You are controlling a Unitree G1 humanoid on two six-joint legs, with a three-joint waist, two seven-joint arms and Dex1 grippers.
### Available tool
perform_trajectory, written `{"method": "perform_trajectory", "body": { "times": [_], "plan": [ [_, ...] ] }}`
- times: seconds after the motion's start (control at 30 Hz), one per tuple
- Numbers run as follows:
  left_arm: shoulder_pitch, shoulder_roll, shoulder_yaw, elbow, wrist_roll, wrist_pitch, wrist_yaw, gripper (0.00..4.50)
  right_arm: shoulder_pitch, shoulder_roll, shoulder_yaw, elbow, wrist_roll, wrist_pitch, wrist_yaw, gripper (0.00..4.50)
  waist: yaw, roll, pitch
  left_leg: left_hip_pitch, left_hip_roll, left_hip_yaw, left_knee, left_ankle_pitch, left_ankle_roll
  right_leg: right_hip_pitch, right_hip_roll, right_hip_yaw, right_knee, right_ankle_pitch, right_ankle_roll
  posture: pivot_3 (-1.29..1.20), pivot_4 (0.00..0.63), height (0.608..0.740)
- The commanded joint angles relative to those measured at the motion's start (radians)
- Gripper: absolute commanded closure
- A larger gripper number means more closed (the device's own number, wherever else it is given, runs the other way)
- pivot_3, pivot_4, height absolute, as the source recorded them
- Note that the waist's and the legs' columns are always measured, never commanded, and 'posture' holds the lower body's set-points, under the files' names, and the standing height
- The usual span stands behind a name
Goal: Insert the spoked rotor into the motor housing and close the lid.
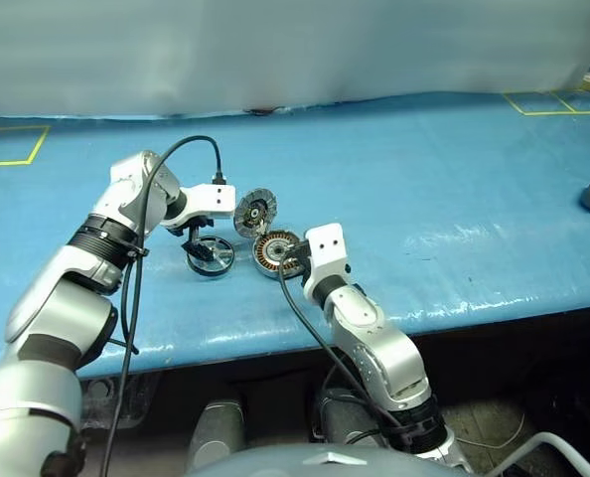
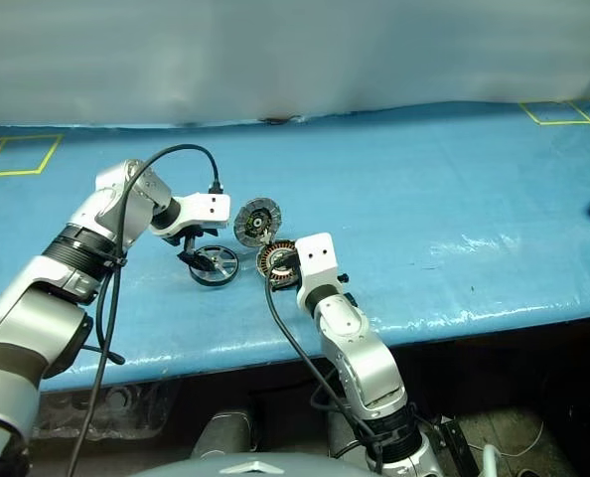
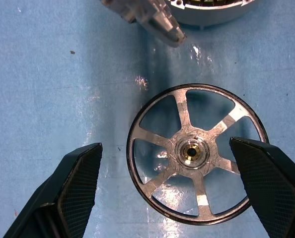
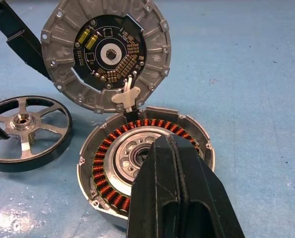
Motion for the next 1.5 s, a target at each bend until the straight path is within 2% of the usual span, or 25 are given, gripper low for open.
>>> {"method": "perform_trajectory", "body": {
  "times": [0.03, 0.57, 0.93, 1.5],
  "plan": [
    [-0.026, 0.013, 0.009, 0.013, 0.009, -0.008, -0.020, 0.02, 0.015, 0.040, 0.007, -0.042, 0.000, -0.001, -0.009, 4.50, 0.000, 0.000, 0.000, 0.000, 0.000, 0.000, 0.000, 0.000, 0.000, 0.000, 0.000, 0.000, 0.000, 0.000, 0.000, 0.00, 0.150, 0.740],
    [-0.020, -0.004, 0.001, 0.012, 0.023, 0.013, -0.044, 0.02, 0.006, 0.044, 0.007, -0.031, 0.004, -0.003, -0.012, 4.50, 0.000, 0.000, 0.000, 0.000, 0.000, 0.000, 0.000, 0.000, 0.000, 0.000, 0.000, 0.000, 0.000, 0.000, 0.000, 0.00, 0.150, 0.740],
    [-0.036, -0.058, -0.010, 0.044, 0.030, 0.116, -0.057, 0.02, 0.010, 0.042, 0.005, -0.030, 0.001, -0.004, -0.017, 4.50, -0.002, 0.000, 0.000, 0.000, 0.001, 0.000, 0.000, 0.000, 0.000, 0.000, 0.001, 0.000, 0.000, 0.000, 0.000, 0.00, 0.150, 0.740],
    [-0.010, 0.002, -0.012, 0.002, 0.066, 0.075, -0.027, 0.02, 0.007, 0.036, 0.015, -0.027, 0.000, -0.005, -0.009, 4.50, -0.001, 0.000, 0.000, 0.000, 0.002, 0.000, 0.000, 0.000, 0.000, 0.000, 0.003, 0.000, 0.000, 0.000, -0.001, 0.00, 0.150, 0.740]
  ]
}}
